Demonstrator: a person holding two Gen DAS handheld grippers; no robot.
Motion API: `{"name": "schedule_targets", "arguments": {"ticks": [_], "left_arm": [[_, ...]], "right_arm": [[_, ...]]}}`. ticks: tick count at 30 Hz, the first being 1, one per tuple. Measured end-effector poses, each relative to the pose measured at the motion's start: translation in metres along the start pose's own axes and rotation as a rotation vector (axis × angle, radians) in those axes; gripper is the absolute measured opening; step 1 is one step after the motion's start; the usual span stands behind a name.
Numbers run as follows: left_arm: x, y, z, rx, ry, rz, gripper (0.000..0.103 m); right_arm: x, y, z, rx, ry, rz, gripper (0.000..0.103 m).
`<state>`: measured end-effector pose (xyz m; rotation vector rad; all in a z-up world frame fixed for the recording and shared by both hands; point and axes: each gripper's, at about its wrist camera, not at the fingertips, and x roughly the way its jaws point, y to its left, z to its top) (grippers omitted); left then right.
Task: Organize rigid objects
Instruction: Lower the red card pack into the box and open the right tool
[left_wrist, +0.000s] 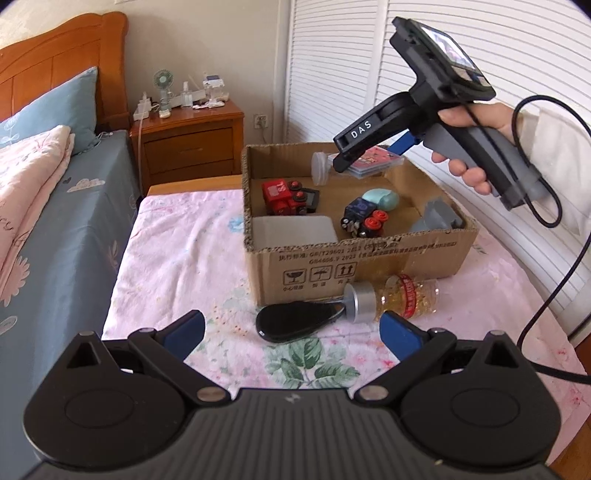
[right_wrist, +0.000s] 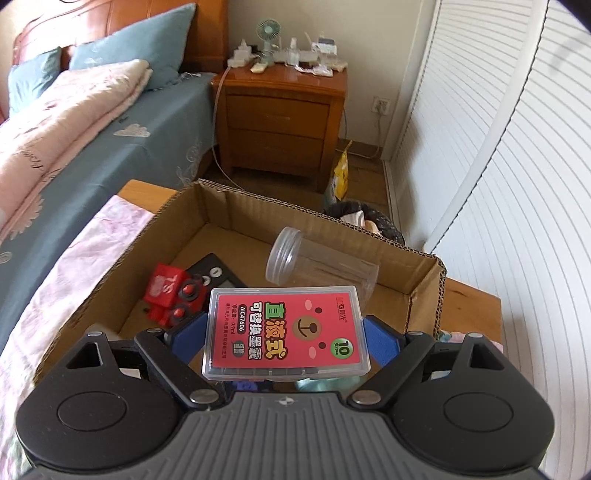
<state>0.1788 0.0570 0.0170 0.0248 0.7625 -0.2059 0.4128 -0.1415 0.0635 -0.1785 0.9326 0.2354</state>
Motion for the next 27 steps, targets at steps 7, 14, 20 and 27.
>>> {"name": "schedule_targets", "arguments": {"ticks": [7, 14, 20, 27], "left_arm": [[-0.001, 0.002, -0.003, -0.009, 0.007, 0.003, 0.100], [-0.003, 0.001, -0.004, -0.017, 0.011, -0.003, 0.100], [-0.011, 0.001, -0.005, -0.019, -0.002, 0.007, 0.100], [-0.017, 0.001, -0.006, -0.023, -0.013, 0.021, 0.100]], "right_arm": [[0.011, 0.007, -0.007, -0.020, 0.054, -0.040, 0.103], [-0.017, 0.017, -0.014, -0.043, 0.033, -0.054, 0.103], [-0.040, 0.025, -0.020, -0.043, 0.010, -0.050, 0.103], [-0.090, 0.033, -0.036, -0.022, -0.088, -0.026, 0.103]]}}
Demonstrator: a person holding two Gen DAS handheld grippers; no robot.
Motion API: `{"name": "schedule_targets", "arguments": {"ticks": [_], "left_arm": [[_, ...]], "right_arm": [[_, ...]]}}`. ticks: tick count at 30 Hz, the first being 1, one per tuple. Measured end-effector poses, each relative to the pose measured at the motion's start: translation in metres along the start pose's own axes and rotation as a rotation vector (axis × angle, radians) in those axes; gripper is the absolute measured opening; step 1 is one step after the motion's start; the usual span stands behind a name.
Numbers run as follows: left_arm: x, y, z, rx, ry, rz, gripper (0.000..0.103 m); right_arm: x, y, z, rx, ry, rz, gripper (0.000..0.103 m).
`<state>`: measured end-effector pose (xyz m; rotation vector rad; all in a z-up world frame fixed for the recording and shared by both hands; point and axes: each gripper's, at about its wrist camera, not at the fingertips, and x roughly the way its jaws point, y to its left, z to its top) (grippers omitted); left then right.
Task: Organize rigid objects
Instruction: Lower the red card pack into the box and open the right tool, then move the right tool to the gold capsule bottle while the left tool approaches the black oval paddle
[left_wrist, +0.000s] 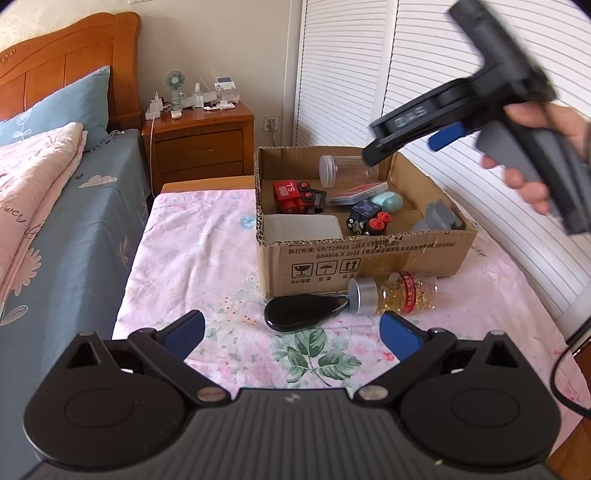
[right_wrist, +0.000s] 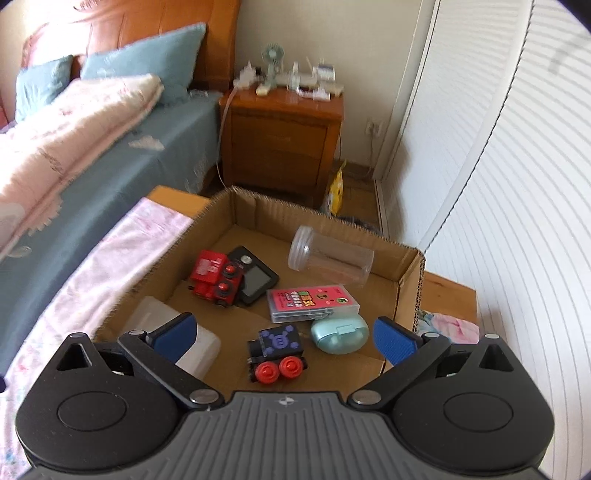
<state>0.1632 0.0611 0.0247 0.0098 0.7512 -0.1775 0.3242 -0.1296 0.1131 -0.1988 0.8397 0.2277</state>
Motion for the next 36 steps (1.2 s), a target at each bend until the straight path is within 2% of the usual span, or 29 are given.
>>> {"name": "schedule_targets", "arguments": {"ticks": [4, 9, 15, 17, 20, 28, 36], "left_arm": [[0.000, 0.003, 0.000, -0.004, -0.003, 0.021, 0.100], [0.003, 0.012, 0.001, -0.022, -0.006, 0.060, 0.100], [0.007, 0.030, -0.003, -0.042, -0.024, 0.128, 0.101], [0.010, 0.035, -0.004, -0.037, -0.018, 0.140, 0.101], [0.013, 0.041, -0.006, -0.032, -0.014, 0.155, 0.101], [0.023, 0.044, -0.008, -0.056, -0.012, 0.101, 0.101], [0.053, 0.013, -0.004, 0.027, 0.028, 0.085, 0.101]], "right_arm": [[-0.038, 0.009, -0.020, -0.004, -0.070, 0.029, 0.103], [-0.057, 0.019, -0.062, 0.051, -0.092, 0.059, 0.103], [-0.023, 0.042, -0.116, 0.162, -0.050, 0.005, 0.103], [-0.005, 0.050, -0.126, 0.190, -0.027, -0.022, 0.103], [0.013, 0.060, -0.132, 0.212, -0.044, -0.069, 0.103], [0.044, 0.062, -0.134, 0.260, -0.010, -0.128, 0.103], [0.038, 0.030, -0.152, 0.288, 0.006, -0.171, 0.103]]}}
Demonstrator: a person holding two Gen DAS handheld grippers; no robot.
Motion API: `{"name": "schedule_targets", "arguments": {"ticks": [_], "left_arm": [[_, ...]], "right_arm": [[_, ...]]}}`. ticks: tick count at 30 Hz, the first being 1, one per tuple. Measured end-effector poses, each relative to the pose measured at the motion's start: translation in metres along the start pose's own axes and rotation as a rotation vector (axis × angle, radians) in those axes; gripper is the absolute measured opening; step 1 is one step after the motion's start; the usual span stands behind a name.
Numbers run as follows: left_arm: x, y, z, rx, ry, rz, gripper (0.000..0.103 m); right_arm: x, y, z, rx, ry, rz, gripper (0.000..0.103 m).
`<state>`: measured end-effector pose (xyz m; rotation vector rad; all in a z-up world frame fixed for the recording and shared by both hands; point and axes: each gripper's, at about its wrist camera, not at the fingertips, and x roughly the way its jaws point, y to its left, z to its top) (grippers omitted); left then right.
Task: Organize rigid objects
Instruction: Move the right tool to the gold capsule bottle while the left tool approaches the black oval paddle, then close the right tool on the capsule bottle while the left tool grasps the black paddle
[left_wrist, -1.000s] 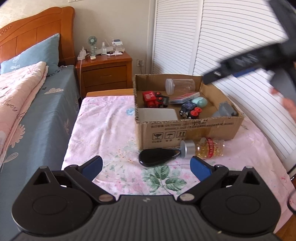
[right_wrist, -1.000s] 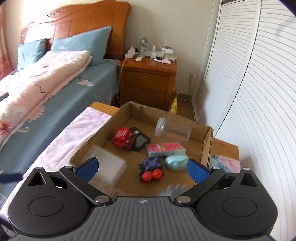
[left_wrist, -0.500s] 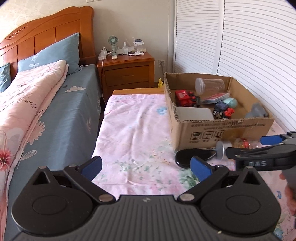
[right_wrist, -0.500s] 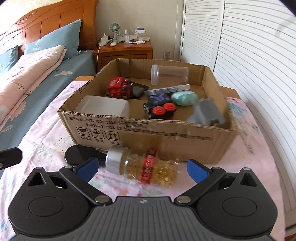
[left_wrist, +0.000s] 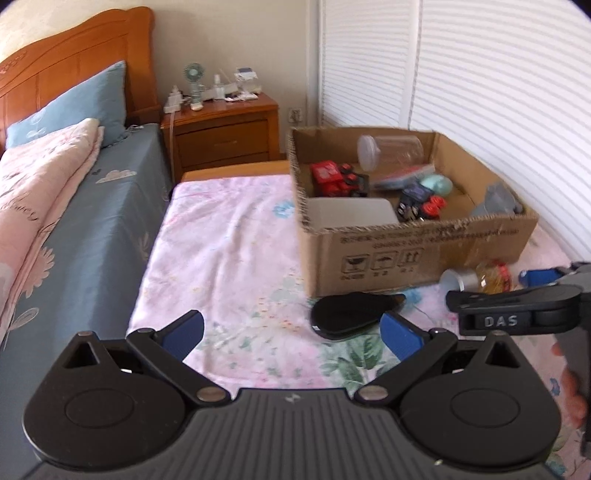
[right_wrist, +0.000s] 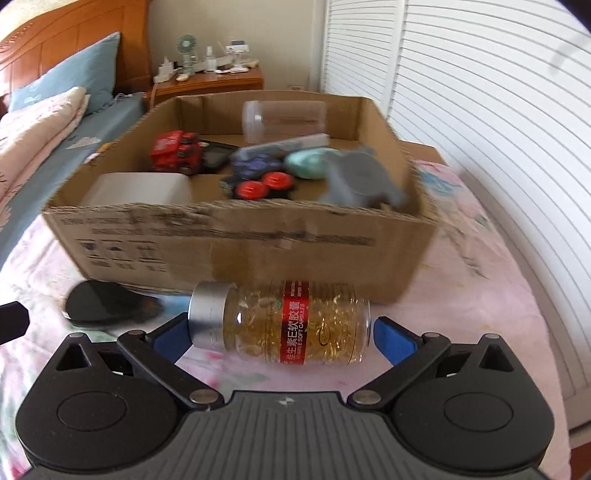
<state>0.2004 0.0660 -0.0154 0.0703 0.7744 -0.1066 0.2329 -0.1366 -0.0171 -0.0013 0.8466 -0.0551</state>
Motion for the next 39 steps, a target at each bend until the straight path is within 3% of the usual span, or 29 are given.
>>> {"name": "schedule_targets", "arguments": {"ticks": [8, 15, 25, 32, 39], "left_arm": [[0.040, -0.024, 0.010, -0.051, 0.129, -0.065, 0.101], [0.068, -0.032, 0.011, -0.129, 0.180, -0.013, 0.101], [0.073, -0.041, 0.010, -0.203, 0.159, 0.036, 0.101], [0.075, -0.051, 0.007, -0.177, 0.139, 0.107, 0.102], [0.072, -0.053, 0.000, -0.186, 0.092, 0.115, 0.099]], "right_arm": [[0.002, -0.022, -0.009, -0.043, 0.007, 0.037, 0.103], [0.007, -0.027, -0.014, -0.069, 0.020, 0.058, 0.103], [0.008, -0.029, -0.015, -0.082, 0.002, 0.072, 0.103], [0.008, -0.029, -0.016, -0.084, -0.011, 0.072, 0.103], [0.009, -0.028, -0.015, -0.090, -0.019, 0.072, 0.103]]}}
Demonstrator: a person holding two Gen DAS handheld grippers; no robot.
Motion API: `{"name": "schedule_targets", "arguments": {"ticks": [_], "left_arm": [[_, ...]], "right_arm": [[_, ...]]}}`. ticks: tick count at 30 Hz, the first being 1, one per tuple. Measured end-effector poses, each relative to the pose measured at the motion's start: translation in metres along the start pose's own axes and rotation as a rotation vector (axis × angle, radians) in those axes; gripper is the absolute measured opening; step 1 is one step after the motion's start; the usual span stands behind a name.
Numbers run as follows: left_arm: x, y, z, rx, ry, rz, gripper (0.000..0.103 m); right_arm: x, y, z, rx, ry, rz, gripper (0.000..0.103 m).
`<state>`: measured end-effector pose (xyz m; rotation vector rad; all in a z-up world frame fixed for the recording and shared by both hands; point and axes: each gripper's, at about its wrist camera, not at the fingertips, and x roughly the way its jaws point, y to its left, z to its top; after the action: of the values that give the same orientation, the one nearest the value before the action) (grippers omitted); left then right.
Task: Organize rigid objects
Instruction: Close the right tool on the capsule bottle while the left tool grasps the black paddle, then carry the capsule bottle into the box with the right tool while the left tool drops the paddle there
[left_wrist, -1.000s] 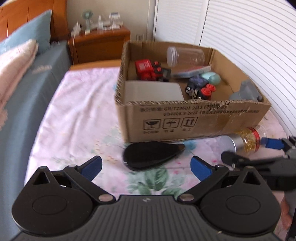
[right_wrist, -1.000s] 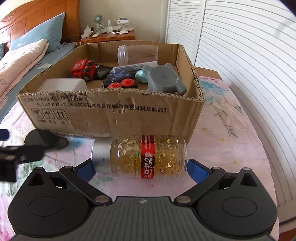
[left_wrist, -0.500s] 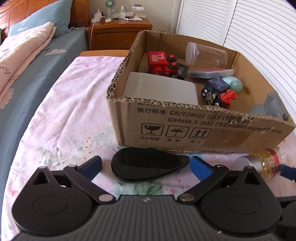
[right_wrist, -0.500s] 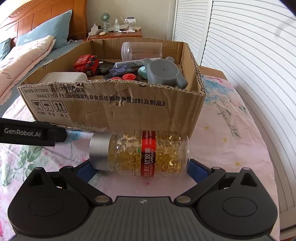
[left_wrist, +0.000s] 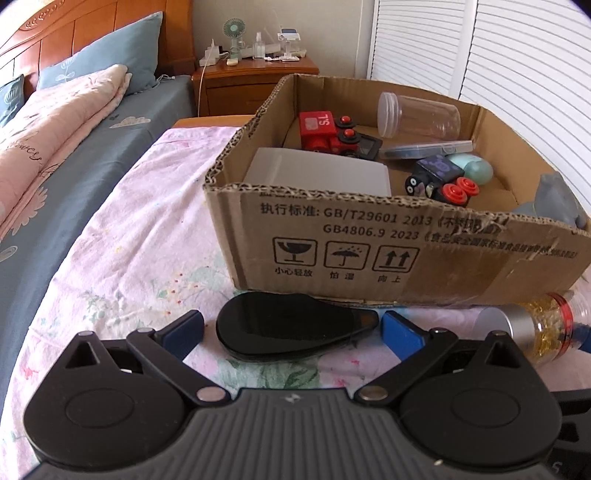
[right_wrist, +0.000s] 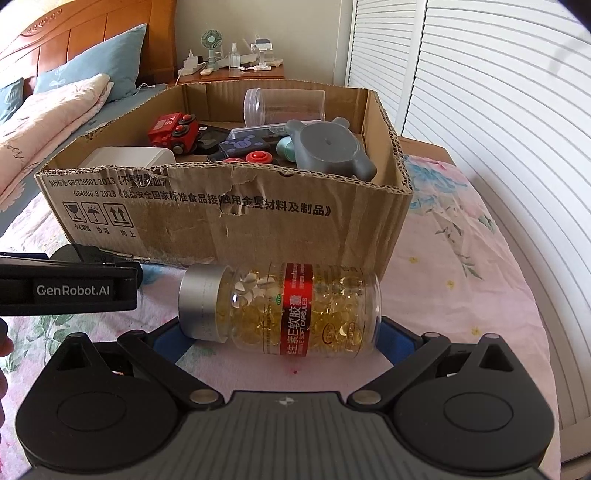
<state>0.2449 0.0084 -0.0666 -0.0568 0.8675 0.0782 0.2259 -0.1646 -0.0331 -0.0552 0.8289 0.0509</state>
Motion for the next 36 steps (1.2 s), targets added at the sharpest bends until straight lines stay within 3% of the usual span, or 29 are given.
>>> {"name": "schedule_targets", "arguments": {"ticks": [6, 15, 21, 29, 36], "left_arm": [[-0.005, -0.002, -0.003, 0.022, -0.024, -0.016, 0.090], [-0.005, 0.000, -0.005, 0.050, -0.041, -0.037, 0.089], [-0.007, 0.002, -0.004, 0.123, -0.045, -0.058, 0.089], [-0.022, 0.010, 0.000, 0.243, -0.022, -0.145, 0.089], [-0.054, 0.018, 0.018, 0.317, -0.010, -0.248, 0.089]], "right_arm": [[-0.001, 0.003, 0.000, -0.022, -0.021, -0.010, 0.103], [-0.001, 0.004, 0.003, -0.037, -0.017, 0.009, 0.097], [-0.005, 0.002, 0.005, -0.051, -0.001, 0.033, 0.096], [-0.021, -0.006, 0.005, -0.067, 0.033, 0.103, 0.096], [-0.057, -0.009, 0.019, -0.128, -0.005, 0.132, 0.096]]}}
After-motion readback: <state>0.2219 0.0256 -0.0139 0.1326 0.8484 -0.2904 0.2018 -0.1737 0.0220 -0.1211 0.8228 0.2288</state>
